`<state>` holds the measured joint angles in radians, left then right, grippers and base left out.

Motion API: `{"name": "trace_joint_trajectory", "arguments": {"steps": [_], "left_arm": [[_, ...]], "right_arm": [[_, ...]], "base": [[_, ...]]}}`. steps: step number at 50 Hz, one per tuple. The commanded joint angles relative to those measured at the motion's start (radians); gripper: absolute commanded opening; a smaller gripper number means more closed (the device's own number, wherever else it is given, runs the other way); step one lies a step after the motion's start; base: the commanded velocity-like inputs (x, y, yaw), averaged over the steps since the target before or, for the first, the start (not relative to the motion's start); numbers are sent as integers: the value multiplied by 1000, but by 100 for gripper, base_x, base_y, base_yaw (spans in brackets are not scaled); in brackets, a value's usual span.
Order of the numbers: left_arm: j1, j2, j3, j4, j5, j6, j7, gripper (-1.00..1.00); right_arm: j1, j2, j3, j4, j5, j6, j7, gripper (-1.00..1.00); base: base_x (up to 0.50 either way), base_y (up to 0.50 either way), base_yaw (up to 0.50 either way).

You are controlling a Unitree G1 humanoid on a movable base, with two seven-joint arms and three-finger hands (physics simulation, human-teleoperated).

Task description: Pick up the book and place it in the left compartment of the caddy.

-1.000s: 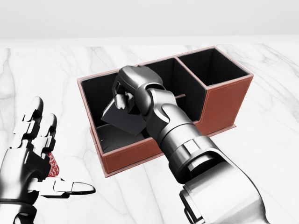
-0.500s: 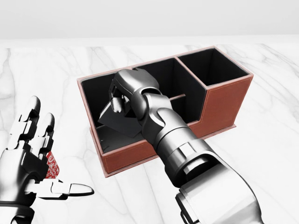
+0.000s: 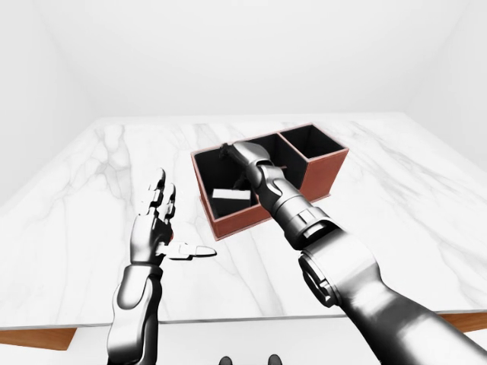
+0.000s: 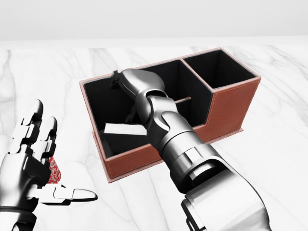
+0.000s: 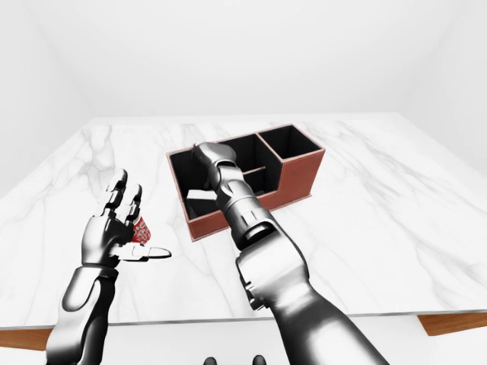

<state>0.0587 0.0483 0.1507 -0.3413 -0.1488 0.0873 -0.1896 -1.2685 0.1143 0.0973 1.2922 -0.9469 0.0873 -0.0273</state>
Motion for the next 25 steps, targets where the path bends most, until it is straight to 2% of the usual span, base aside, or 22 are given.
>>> {"name": "trace_joint_trajectory", "arguments": {"steps": [1, 4, 6, 10, 25], "left_arm": [[-7, 1, -1, 11, 1, 0, 0, 100], [-9, 2, -1, 16, 1, 0, 1, 100], [-9, 2, -1, 17, 1, 0, 0, 100], [-6, 2, -2, 15, 0, 0, 0, 100], [0, 3, 8, -9, -8, 0, 0, 100]], "right_arm": [[2, -1, -1, -6, -15, 0, -12, 41], [3, -1, -1, -6, -16, 0, -12, 48], [4, -1, -1, -7, -15, 0, -12, 72], [6, -1, -1, -7, -15, 0, -11, 100], [11, -17, -14, -54, 26, 0, -3, 100]], "base": [[0, 0, 0], [0, 0, 0], [0, 0, 0], [0, 0, 0], [0, 0, 0]]}}
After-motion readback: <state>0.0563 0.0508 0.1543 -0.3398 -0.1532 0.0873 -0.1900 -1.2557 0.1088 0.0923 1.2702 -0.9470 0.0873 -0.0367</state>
